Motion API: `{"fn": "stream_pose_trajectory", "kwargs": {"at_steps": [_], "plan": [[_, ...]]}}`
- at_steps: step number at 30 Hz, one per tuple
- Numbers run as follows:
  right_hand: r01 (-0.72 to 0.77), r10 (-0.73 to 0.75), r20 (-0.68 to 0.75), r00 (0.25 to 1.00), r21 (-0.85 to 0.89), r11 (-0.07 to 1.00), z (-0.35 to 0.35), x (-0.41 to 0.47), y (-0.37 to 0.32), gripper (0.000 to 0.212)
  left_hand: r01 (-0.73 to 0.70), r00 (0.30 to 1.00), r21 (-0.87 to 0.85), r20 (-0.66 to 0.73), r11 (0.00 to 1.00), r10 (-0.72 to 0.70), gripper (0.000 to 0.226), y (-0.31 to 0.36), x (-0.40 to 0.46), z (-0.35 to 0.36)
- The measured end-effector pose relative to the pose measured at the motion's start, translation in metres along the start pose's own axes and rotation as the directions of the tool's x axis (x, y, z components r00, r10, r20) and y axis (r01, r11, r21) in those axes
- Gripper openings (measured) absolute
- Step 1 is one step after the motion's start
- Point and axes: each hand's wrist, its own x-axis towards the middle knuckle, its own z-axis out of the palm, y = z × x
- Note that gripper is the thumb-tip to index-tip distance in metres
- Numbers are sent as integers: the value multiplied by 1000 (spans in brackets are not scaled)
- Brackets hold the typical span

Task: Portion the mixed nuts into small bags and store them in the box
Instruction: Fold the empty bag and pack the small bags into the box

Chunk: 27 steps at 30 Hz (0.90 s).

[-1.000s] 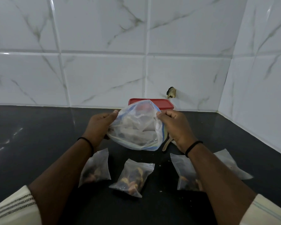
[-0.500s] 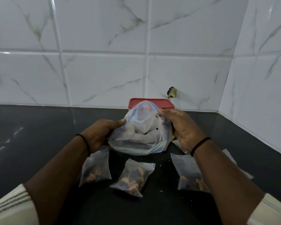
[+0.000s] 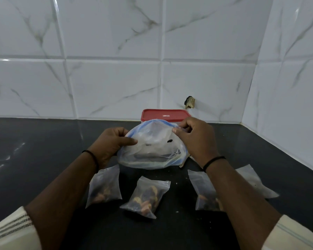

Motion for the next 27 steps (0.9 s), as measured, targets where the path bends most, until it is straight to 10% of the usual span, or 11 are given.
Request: {"fn": "stream_pose_trajectory", "kwargs": {"at_steps": [5,11,18,22,27], "plan": [[174,-183,-58,981,-135,975,2,1,-1,27,-329,799,513,-297,793,524,29,0,-1,7],[121,-146,-140,979,-174,977,7,-2,-12,29,-330,569,612,-479,719,669,30,3,-6,16],[-183,183,-7,983,-29,983,2,-4,-6,57,-257,788,208,-520,944,330,31,0,0,19],[-459,416,196,888,404,791,3,-1,-10,51,-99,977,-386,-215,917,15,15,7,-4,19],[-578,345,475,810,543,609,-11,5,-9,16,-34,996,-536,47,844,71,35,9,-3,8]]}}
